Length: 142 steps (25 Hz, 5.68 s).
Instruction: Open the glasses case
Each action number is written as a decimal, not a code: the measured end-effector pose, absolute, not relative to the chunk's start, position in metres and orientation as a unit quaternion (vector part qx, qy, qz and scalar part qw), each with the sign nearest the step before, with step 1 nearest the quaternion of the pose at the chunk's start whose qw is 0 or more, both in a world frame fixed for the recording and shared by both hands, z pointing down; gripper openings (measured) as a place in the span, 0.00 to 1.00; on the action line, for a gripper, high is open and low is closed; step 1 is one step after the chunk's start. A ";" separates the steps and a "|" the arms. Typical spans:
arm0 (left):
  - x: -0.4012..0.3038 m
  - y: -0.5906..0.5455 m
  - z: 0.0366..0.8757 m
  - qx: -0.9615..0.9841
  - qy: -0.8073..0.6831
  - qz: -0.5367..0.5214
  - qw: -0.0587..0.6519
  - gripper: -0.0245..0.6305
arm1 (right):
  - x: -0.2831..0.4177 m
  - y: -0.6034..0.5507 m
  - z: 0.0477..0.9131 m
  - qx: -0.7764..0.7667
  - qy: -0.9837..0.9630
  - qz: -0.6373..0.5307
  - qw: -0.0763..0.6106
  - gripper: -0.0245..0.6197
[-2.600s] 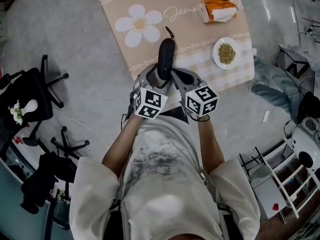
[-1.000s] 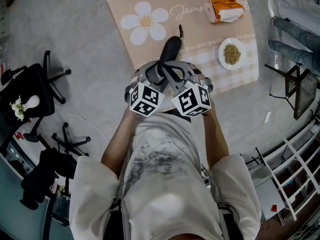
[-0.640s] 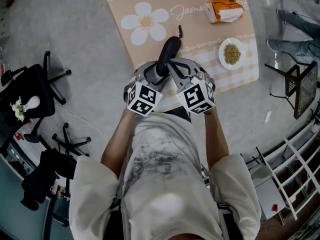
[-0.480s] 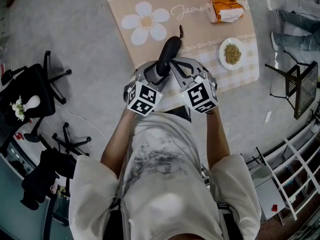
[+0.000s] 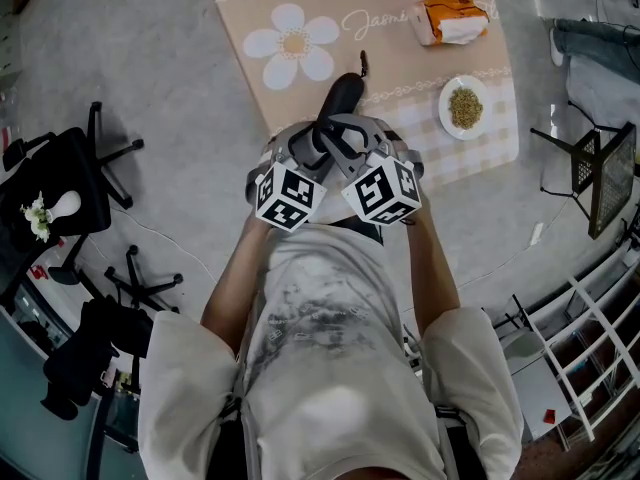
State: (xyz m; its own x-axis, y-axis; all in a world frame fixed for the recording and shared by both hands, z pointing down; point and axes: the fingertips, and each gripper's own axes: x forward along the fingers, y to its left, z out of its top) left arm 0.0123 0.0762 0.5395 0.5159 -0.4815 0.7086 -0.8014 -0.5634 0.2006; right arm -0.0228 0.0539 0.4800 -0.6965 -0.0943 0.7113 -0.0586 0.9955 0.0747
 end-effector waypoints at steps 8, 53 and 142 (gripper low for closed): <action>0.012 0.076 0.538 0.831 -0.386 0.304 0.261 0.45 | -0.023 0.057 0.476 0.024 -0.907 -0.041 0.419 0.07; 0.005 0.077 0.538 0.828 -0.393 0.295 0.272 0.43 | -0.018 0.047 0.477 0.079 -0.908 -0.053 0.408 0.22; 0.001 0.079 0.538 0.824 -0.398 0.278 0.291 0.41 | -0.005 -0.030 0.475 0.147 -0.923 0.003 0.356 0.20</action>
